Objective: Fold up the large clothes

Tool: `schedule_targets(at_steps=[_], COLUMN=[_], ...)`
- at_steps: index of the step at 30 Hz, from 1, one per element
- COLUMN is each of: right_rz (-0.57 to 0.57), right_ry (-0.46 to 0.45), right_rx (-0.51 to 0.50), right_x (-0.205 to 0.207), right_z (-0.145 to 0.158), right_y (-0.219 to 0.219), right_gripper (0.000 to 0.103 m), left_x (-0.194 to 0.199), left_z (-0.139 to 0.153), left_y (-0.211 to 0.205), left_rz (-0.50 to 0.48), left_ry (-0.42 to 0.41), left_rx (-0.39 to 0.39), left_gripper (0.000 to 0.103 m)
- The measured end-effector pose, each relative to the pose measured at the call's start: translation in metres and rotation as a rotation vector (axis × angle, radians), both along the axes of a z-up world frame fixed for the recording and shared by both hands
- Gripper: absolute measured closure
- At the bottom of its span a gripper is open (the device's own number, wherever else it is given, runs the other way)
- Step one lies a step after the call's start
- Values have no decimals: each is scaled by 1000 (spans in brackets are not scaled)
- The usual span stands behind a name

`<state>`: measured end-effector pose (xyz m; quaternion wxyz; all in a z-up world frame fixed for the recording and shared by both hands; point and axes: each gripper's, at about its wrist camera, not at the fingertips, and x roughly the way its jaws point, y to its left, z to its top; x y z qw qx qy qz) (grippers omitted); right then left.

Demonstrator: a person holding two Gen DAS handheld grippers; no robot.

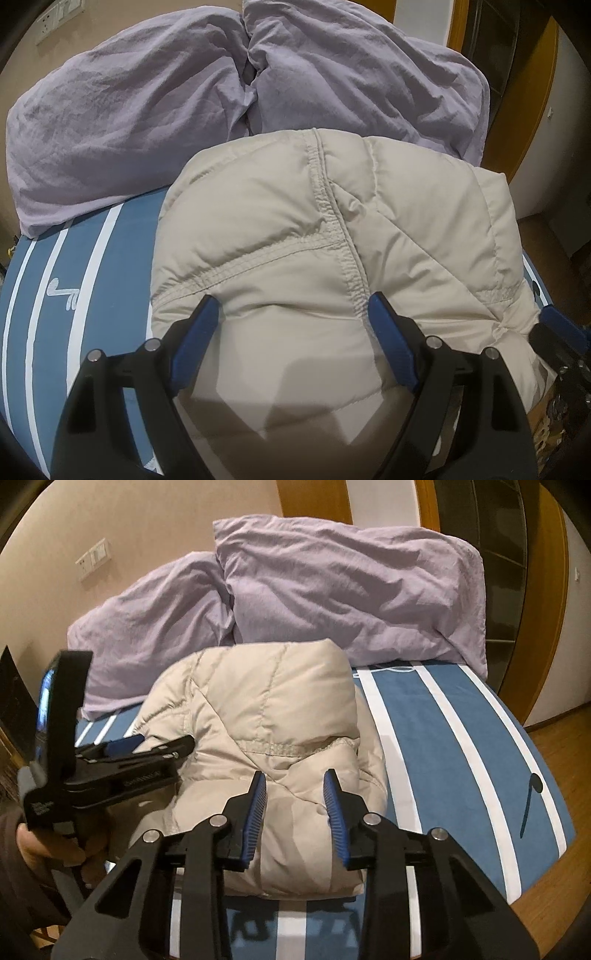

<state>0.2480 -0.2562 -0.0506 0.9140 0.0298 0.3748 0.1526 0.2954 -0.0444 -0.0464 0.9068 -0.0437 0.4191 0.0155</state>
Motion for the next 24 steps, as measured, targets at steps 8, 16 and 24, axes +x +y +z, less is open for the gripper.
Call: schedule_targets(at_steps=[8,16,24], right_rz=[-11,-22,-22], right_ry=[65,105,123], right_rx=[-27,-15,0], right_x=[10,17,24], right_z=[-28,-46,-56], right_y=[0,0,0], right_gripper=[70,70,70], left_x=[1,0,0], left_z=[-2,-5,-7], left_y=[-1,-7,-9], left_rz=[-13,-33,-42], left_ry=[0,-5,-11], left_rx=[1,23,44], left_gripper=[20,19,19])
